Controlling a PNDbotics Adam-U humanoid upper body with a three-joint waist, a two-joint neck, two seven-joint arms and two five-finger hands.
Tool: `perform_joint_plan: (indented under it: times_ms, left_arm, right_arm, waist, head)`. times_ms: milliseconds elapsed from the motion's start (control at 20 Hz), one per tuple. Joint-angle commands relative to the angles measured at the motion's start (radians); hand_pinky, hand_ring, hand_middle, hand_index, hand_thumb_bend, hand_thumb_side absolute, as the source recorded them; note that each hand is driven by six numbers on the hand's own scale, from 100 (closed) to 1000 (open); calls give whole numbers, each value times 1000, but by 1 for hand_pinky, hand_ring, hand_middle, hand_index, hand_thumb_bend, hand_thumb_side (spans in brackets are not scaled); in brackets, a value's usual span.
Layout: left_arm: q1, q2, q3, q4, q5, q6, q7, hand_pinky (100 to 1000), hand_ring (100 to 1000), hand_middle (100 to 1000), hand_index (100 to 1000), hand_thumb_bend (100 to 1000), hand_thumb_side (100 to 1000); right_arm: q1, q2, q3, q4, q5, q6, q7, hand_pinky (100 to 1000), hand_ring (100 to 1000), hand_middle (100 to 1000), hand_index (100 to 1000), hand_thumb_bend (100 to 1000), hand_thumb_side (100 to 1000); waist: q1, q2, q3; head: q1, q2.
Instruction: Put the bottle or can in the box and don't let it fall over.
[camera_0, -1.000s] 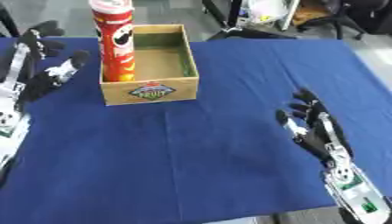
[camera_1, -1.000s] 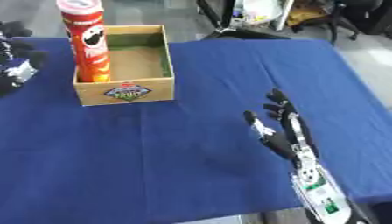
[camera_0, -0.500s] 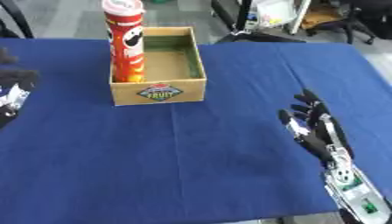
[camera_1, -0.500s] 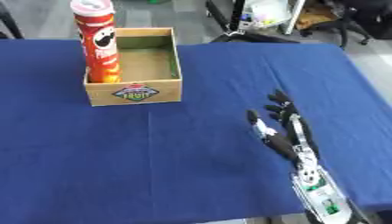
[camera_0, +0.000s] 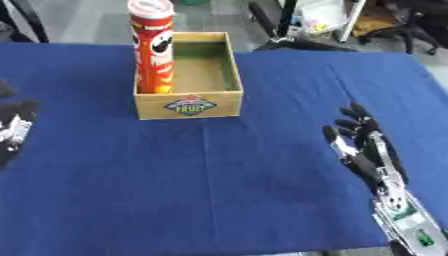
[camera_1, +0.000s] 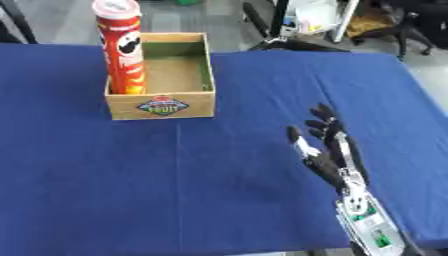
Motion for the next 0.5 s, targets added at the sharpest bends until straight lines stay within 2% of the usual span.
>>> perform_joint_plan:
  times_ms: [50,500]
  left_arm:
    - [-3,-4,14,-1,-16,-14,-4,751,718,747,883,662,649]
    - [0,-24,18,5,-55,-43,-35,750,714,741,879,644,651]
  right_arm:
    - [-8,-29,-12,-28,-4,-17,-6,853,838,874,1000,481,501]
    - [-10,-28,-14,-42,0,-30,-2,854,838,874,1000,471,494]
  waist:
    - [1,-15,1]
    - [0,-14,1]
  head:
    - [12,4]
    - [3,-4]
